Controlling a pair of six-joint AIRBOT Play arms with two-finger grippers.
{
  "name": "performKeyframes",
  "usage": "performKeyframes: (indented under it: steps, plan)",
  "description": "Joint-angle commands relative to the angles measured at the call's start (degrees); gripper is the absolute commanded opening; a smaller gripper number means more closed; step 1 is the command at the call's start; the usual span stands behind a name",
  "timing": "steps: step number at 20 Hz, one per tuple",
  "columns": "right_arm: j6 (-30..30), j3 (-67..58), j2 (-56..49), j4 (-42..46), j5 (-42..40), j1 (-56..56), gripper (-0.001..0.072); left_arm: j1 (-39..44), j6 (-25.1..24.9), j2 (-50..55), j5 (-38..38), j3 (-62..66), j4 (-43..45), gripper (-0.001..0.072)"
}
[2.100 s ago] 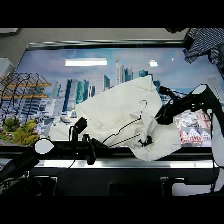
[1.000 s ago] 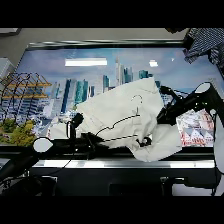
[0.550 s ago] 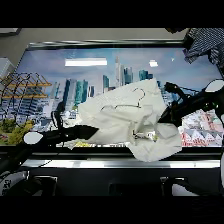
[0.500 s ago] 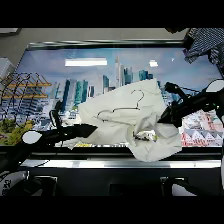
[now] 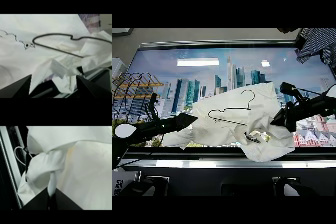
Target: Fold the clothes and pants, and hang the long-sleeved shirts on hangers.
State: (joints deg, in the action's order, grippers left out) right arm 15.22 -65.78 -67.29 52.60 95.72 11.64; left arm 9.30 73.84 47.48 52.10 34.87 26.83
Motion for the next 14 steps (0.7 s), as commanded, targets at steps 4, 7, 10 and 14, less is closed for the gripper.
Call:
performKeyframes:
  steps: [4, 7, 10, 14]
  plan:
    - [10.54, 0.15, 2.64, -0.90, -2.62, -0.17, 0.0029, 23.37, 32.02, -2.58, -6.47, 2.16, 21.29, 0.0601]
    - [11.26, 0.15, 2.64, -1.16, -2.58, -0.17, 0.0029, 40.65, 58.69, 4.68, -18.29, 6.05, 38.18, 0.0600]
    - [11.82, 0.15, 2.64, -1.07, -2.62, -0.17, 0.0030, 49.72, 69.33, 16.92, -19.85, 14.36, 48.52, 0.0601]
    - [11.82, 0.15, 2.64, -0.98, -2.78, -0.17, 0.0030, 51.06, 79.41, 29.51, -18.91, 24.52, 54.29, 0.0598]
